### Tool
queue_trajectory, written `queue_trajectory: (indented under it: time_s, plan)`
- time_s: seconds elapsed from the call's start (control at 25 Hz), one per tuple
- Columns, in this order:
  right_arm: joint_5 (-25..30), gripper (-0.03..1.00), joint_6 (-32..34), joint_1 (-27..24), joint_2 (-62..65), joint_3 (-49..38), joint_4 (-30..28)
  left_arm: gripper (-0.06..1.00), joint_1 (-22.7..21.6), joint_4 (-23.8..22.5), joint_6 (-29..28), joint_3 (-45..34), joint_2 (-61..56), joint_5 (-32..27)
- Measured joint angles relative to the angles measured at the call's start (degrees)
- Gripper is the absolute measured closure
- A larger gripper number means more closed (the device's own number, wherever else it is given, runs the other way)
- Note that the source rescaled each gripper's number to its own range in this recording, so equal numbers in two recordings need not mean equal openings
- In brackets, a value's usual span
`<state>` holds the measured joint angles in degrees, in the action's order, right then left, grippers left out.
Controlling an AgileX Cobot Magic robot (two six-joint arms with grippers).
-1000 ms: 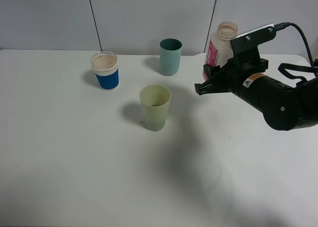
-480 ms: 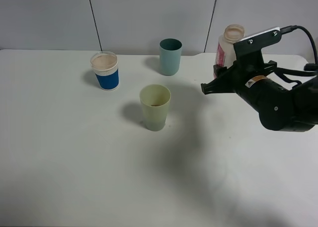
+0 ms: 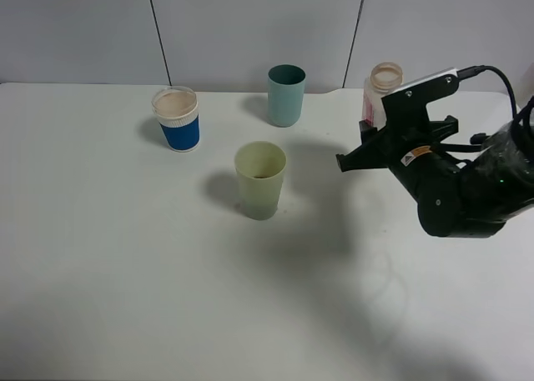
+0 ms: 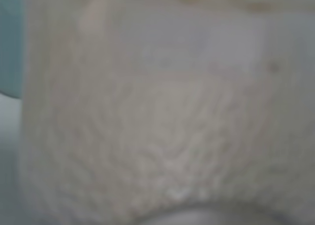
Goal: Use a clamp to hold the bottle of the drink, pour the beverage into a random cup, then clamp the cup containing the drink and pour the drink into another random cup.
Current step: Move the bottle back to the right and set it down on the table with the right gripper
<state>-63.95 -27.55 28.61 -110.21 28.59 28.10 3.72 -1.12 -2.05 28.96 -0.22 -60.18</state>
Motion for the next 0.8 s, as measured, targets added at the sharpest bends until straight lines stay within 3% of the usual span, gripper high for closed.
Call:
queue_trajectory:
  time_s: [0.44, 0.8]
  plan:
    - [-4.9, 0.97, 15.2, -0.3, -4.6, 0.0, 0.1, -0.06, 0.0, 0.0, 0.0, 0.0, 0.0, 0.0]
    - [-5.1, 0.97, 21.5, -0.3, -4.6, 0.0, 0.1, -0.06, 0.0, 0.0, 0.0, 0.0, 0.0, 0.0]
